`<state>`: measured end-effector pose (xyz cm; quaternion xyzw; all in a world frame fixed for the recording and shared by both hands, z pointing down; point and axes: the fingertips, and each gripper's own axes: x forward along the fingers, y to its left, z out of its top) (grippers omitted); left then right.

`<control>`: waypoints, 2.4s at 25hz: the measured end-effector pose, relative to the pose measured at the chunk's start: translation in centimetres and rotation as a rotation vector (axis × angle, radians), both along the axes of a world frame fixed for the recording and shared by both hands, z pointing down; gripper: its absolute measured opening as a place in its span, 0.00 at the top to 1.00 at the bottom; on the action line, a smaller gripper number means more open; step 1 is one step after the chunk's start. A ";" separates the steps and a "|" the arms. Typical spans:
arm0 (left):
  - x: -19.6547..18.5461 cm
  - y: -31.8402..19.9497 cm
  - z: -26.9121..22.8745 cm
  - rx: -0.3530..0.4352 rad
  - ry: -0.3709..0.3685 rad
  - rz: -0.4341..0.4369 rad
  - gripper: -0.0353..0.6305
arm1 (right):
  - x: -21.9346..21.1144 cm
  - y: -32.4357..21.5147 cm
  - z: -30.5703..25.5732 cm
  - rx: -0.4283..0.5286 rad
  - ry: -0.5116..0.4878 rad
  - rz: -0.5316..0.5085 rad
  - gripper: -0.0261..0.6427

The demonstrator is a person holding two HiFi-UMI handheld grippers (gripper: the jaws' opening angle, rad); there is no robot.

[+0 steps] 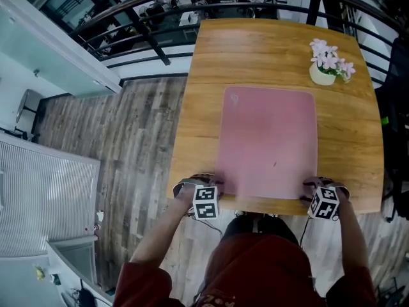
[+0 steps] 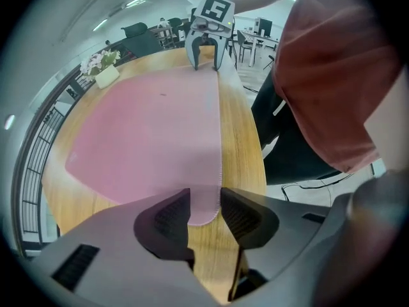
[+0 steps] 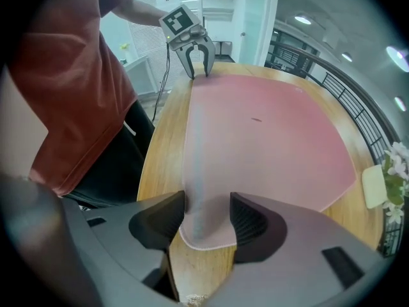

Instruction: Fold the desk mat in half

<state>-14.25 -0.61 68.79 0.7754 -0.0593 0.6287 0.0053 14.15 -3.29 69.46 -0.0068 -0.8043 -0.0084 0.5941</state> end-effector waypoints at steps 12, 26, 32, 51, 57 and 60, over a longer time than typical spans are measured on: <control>-0.2 0.1 0.2 0.048 -0.004 0.004 0.81 | -0.2 -0.9 0.1 0.100 0.006 0.014 0.79; -0.5 -0.9 0.1 0.103 -0.001 -0.038 0.87 | 0.0 -1.5 0.0 0.173 0.013 0.070 0.86; -0.9 -1.5 -0.3 0.118 0.013 -0.033 0.87 | -0.4 -1.8 -0.5 0.169 0.016 0.133 0.86; -1.5 -7.7 -2.6 0.261 0.072 -0.022 0.87 | -1.1 -4.7 -2.8 0.339 0.016 0.333 0.88; -1.3 -8.0 -1.8 0.275 0.078 0.019 0.87 | -1.3 -4.8 -2.4 0.365 0.041 0.340 0.87; -1.4 -7.8 -1.6 0.275 0.078 0.040 0.86 | -1.6 -4.2 -2.3 0.363 0.057 0.322 0.87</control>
